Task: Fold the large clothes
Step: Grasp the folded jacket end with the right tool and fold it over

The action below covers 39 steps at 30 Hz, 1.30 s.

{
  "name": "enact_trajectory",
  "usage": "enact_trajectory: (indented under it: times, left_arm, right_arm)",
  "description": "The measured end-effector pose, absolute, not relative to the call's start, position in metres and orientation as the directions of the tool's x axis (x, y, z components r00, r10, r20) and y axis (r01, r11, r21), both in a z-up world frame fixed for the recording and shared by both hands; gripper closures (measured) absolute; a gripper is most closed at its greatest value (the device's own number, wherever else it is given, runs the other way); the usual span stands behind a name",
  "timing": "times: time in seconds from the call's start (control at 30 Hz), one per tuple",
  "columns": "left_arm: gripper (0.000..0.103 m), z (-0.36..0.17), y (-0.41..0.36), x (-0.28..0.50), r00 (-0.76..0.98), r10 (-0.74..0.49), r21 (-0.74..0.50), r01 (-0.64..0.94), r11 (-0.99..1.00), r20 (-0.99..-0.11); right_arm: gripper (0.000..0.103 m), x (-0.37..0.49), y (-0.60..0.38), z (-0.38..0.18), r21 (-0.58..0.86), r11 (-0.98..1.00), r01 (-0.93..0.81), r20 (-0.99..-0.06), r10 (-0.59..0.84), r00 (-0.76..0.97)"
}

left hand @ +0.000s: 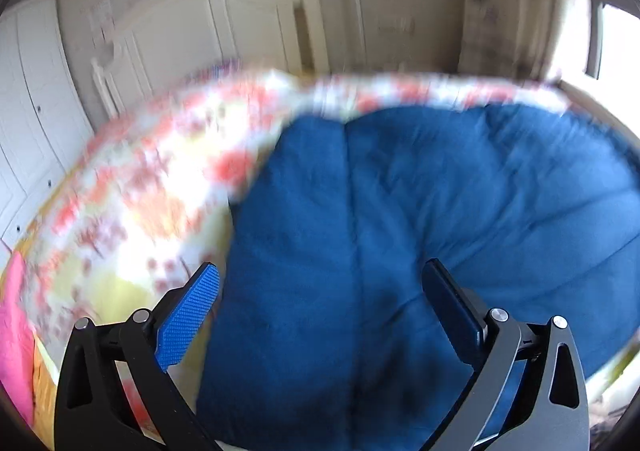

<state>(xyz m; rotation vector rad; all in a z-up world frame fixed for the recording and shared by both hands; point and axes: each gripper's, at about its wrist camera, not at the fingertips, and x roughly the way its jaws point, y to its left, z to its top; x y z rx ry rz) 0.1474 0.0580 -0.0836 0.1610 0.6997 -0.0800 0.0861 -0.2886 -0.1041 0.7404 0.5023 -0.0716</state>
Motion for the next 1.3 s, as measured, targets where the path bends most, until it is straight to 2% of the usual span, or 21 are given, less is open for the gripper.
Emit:
enact_trajectory:
  times: [0.1,0.17,0.2,0.3,0.37,0.4,0.47,0.53,0.6,0.67,0.77,0.83,0.87,0.93,0.97,1.0,1.03,1.1,1.23,1.3]
  left_arm:
    - [0.006,-0.049,0.02,0.136,0.784,-0.127,0.106,0.239,0.965,-0.608]
    - [0.005,-0.044,-0.015,0.144,0.737,-0.217,0.072,0.339,0.938,-0.64]
    - [0.005,-0.047,-0.029,0.151,0.715,-0.223,0.072,0.357,0.931,-0.662]
    - [0.005,-0.094,-0.081,0.17,0.606,-0.092,0.198,0.393,0.898,-0.79]
    - [0.005,-0.109,-0.088,0.158,0.672,-0.06,0.255,0.36,0.897,-0.738]
    - [0.005,-0.11,-0.083,0.156,0.676,-0.078,0.234,0.358,0.904,-0.732]
    - [0.006,-0.101,-0.055,0.152,0.661,-0.201,0.091,0.379,0.921,-0.723]
    - [0.006,-0.088,-0.025,0.142,0.709,-0.212,0.053,0.332,0.942,-0.672]
    - [0.006,-0.071,0.021,0.139,0.743,-0.231,-0.031,0.273,0.962,-0.629]
    - [0.007,-0.052,0.072,0.14,0.789,-0.2,-0.094,0.179,0.979,-0.58]
    - [0.007,-0.014,0.148,0.141,0.848,-0.137,-0.163,0.06,0.985,-0.512]
    - [0.007,0.004,0.18,0.139,0.875,-0.091,-0.184,0.003,0.983,-0.475]
    - [0.007,0.013,0.197,0.137,0.884,-0.063,-0.183,-0.026,0.983,-0.463]
    - [0.007,0.026,0.219,0.127,0.892,-0.026,-0.173,-0.058,0.983,-0.451]
    - [0.007,0.03,0.227,0.125,0.89,-0.028,-0.164,-0.053,0.985,-0.455]
    - [0.007,0.03,0.23,0.123,0.885,-0.035,-0.154,-0.042,0.987,-0.464]
    - [0.007,0.029,0.23,0.124,0.875,-0.047,-0.135,-0.021,0.991,-0.481]
    - [0.007,0.023,0.222,0.12,0.857,-0.088,-0.109,0.037,0.993,-0.508]
    - [0.007,0.01,0.184,0.153,0.767,-0.292,-0.149,0.253,0.956,-0.571]
    - [0.007,0.009,0.163,0.168,0.756,-0.286,-0.108,0.277,0.955,-0.589]
  right_arm:
    - [0.071,0.089,-0.284,-0.09,0.585,0.784,0.208,-0.434,0.086,0.897]
    - [0.071,0.091,-0.282,-0.085,0.573,0.794,0.203,-0.427,0.077,0.901]
    - [0.071,0.091,-0.283,-0.083,0.562,0.803,0.2,-0.424,0.071,0.903]
    - [0.071,0.087,-0.281,-0.075,0.532,0.827,0.179,-0.406,0.064,0.912]
    - [0.071,0.091,-0.274,-0.066,0.483,0.86,0.165,-0.398,0.047,0.916]
    - [0.071,0.081,-0.276,-0.063,0.466,0.87,0.162,-0.393,0.039,0.919]
    - [0.071,0.07,-0.263,-0.048,0.407,0.9,0.155,-0.371,0.008,0.928]
    - [0.071,0.068,-0.245,-0.028,0.322,0.938,0.127,-0.338,-0.011,0.941]
    - [0.071,0.069,-0.209,-0.003,0.199,0.976,0.085,-0.283,-0.025,0.959]
    - [0.071,0.074,-0.159,0.02,0.037,0.999,0.028,-0.235,-0.019,0.972]
    - [0.071,0.089,-0.05,0.04,-0.283,0.955,-0.089,-0.201,0.032,0.979]
    - [0.068,0.101,0.023,0.027,-0.468,0.864,-0.185,-0.257,0.067,0.964]
    - [0.067,0.107,0.052,0.013,-0.537,0.807,-0.247,-0.319,0.077,0.945]
    - [0.063,0.117,0.121,-0.052,-0.687,0.579,-0.439,-0.507,0.051,0.861]
    - [0.06,0.113,0.141,-0.088,-0.753,0.465,-0.466,-0.517,0.021,0.856]
    - [0.062,0.106,0.151,-0.106,-0.825,0.395,-0.405,-0.437,0.008,0.899]
    - [0.063,0.104,0.154,-0.111,-0.84,0.386,-0.382,-0.413,0.002,0.911]
    - [0.063,0.107,0.145,-0.104,-0.797,0.455,-0.396,-0.435,0.022,0.9]
    - [0.065,0.111,0.133,-0.094,-0.779,0.491,-0.391,-0.441,0.016,0.898]
    - [0.069,0.107,0.129,-0.087,-0.792,0.513,-0.331,-0.382,0.006,0.924]
